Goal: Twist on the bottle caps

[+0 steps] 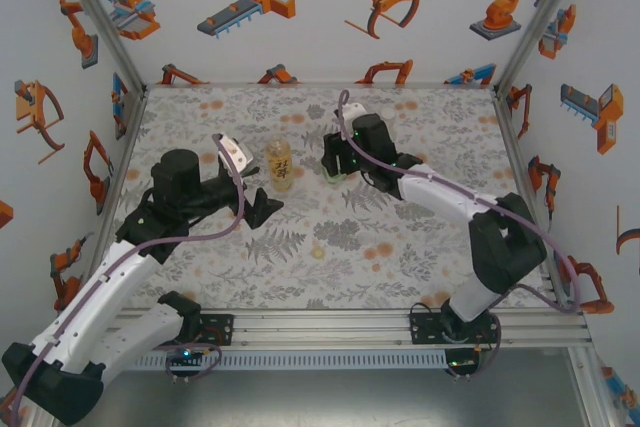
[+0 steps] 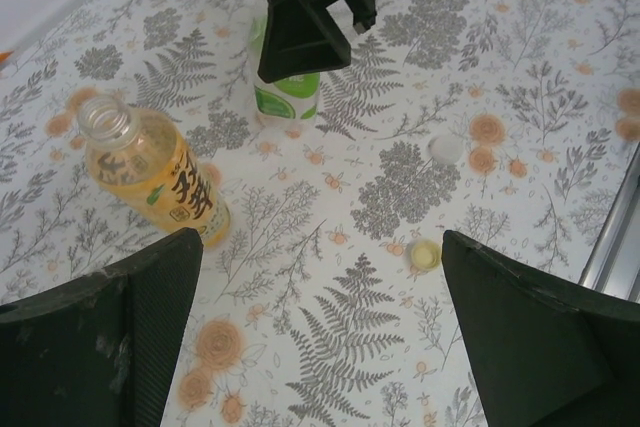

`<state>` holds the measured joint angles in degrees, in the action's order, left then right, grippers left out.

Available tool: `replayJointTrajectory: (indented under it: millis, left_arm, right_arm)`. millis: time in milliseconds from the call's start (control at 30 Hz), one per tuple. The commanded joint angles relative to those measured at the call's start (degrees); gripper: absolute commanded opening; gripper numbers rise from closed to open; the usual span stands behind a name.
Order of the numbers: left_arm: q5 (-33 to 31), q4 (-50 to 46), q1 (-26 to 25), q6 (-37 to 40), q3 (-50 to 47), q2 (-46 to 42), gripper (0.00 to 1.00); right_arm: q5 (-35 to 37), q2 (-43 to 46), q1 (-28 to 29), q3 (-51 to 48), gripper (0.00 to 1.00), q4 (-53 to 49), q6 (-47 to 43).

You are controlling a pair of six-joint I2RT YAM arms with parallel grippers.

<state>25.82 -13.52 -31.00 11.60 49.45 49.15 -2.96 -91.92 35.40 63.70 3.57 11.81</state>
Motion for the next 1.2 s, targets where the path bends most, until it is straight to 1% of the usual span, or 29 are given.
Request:
replayJointTrajectory:
  millis: [0, 167, 433, 833, 1167]
  left_arm:
    - [2.7, 3.6, -0.5, -2.1, 0.2, 0.9, 0.96]
    - [5.3, 5.3, -1.9, -2.5, 1.0, 3.0, 0.94]
    - [6.7, 5.7, -5.1, 0.0, 2.7, 5.5, 0.95]
    - [7.6, 4.0, -7.0, 1.8, 5.4, 5.7, 0.95]
    - [12.8, 3.0, -8.0, 1.6, 7.0, 6.6, 0.95]
  right_arm:
    - [-1.6, 5.9, 0.3, 1.0, 0.37, -7.1, -3.2]
    - [-5.2, 11.9, 0.3, 3.7, 0.32, -15.7, -5.8]
    - [-10.4, 16.6, 0.3, 8.5, 0.3, -24.4, -8.1]
    - [-17.0, 19.2, 0.5, 12.4, 0.25, -28.0, -8.0]
    - [-24.0, 19.7, 1.4, 15.8, 0.21, -30.7, -8.2]
